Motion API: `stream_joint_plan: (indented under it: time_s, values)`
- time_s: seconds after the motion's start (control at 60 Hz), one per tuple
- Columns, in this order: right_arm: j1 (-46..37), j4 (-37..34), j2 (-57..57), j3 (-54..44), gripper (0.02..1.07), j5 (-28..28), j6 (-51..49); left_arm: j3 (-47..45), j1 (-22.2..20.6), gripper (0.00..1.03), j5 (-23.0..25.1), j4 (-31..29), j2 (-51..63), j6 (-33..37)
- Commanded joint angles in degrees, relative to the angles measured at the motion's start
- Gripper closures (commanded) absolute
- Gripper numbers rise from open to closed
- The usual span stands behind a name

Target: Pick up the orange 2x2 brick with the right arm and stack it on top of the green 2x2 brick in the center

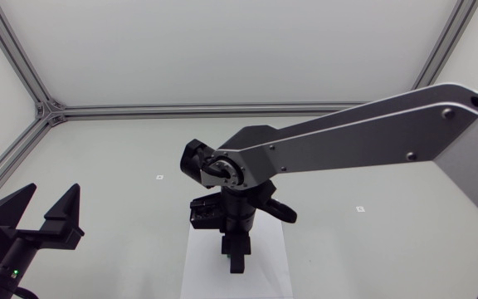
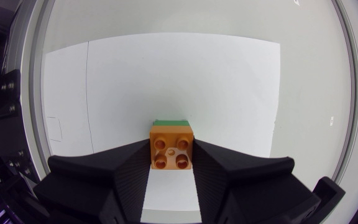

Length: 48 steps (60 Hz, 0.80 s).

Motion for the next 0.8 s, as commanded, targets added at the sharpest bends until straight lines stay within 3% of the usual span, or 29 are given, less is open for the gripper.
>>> stream_joint_plan:
  time_s: [0.0, 0.317, 0.433, 0.533, 0.567, 0.583, 0.783]
  values:
    - [-0.18, -2.01, 1.84, -1.63, 0.71, -0.24, -0.1, -2.35, 0.16, 0.04, 0.23, -0.76, -0.45, 0.73]
    - [-0.27, -2.18, 1.75, -1.37, 0.64, -0.24, -0.01, -2.35, 0.16, 0.04, 0.23, -0.76, -0.45, 0.73]
    - [-0.27, -2.18, 1.84, -1.37, 0.57, -0.24, -0.01, -2.35, 0.16, 0.04, 0.23, -0.84, -0.45, 0.73]
    - [-0.27, -2.18, 1.84, -1.37, 0.41, -0.24, -0.01, -2.35, 0.16, 0.04, 0.23, -0.84, -0.45, 0.73]
    - [-0.27, -2.18, 1.84, -1.37, 0.13, -0.33, -0.01, -2.35, 0.16, 0.04, 0.23, -0.84, -0.45, 0.73]
    - [-0.35, -2.18, 1.84, -1.28, 0.04, -0.33, -0.01, -2.35, 0.16, 0.04, 0.23, -0.84, -0.45, 0.73]
    - [-0.35, -2.01, 0.96, -0.93, 0.06, -0.42, 0.08, -2.35, 0.16, 0.04, 0.23, -0.84, -0.45, 0.73]
